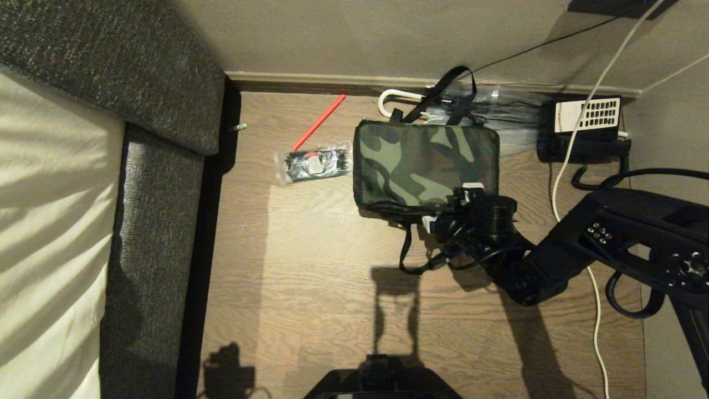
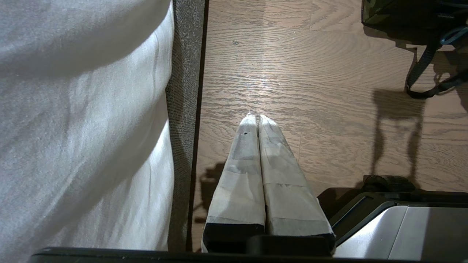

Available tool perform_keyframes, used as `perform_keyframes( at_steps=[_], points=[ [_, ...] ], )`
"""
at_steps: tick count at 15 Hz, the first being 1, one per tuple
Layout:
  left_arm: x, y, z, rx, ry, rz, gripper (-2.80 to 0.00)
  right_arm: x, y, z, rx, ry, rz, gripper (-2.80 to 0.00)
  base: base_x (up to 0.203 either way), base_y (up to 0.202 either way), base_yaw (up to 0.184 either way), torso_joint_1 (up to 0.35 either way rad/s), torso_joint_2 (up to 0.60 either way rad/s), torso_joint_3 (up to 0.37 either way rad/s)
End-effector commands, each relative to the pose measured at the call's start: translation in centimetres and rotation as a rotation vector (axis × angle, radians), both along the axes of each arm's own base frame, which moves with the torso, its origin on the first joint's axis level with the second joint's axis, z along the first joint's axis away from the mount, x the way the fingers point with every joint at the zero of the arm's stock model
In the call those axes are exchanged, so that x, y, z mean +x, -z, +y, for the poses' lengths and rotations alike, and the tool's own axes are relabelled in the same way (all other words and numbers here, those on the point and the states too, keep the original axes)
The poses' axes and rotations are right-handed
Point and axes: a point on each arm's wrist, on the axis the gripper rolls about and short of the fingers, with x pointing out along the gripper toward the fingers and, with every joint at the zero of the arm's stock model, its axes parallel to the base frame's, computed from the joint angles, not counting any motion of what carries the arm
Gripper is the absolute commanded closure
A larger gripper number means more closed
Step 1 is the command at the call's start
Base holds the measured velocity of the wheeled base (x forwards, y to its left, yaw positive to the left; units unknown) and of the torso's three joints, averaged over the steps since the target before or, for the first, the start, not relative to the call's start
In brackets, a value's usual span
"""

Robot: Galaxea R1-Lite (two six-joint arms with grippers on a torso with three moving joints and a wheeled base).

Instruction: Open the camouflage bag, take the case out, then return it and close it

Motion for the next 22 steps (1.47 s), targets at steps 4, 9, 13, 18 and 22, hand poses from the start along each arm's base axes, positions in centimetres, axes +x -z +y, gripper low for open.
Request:
perform_keyframes(
  at_steps=[4,9,13,18,22],
  points=[
    [0.0,0.1,0.0,0.0,0.0,0.003,0.0,0.8,0.5,0.3,0.015,0.002,-0.011,-2.8,0.0,0.0,0.0,0.0,0.0,0.0],
    [0.0,0.0,0.0,0.0,0.0,0.002,0.0,1.5,1.7,0.6,0.038,0.003,0.004,-2.8,0.0,0.0,0.0,0.0,0.0,0.0],
    [0.0,0.1,0.0,0.0,0.0,0.003,0.0,1.7,1.9,0.7,0.029,-0.002,-0.004,0.0,0.0,0.0,0.0,0.0,0.0,0.0],
    [0.0,0.1,0.0,0.0,0.0,0.004,0.0,1.7,1.4,0.6,0.035,0.007,-0.017,0.0,0.0,0.0,0.0,0.0,0.0,0.0],
    [0.0,0.1,0.0,0.0,0.0,0.003,0.0,0.0,-0.4,0.1,0.036,-0.001,-0.025,0.0,0.0,0.0,0.0,0.0,0.0,0.0]
  ],
)
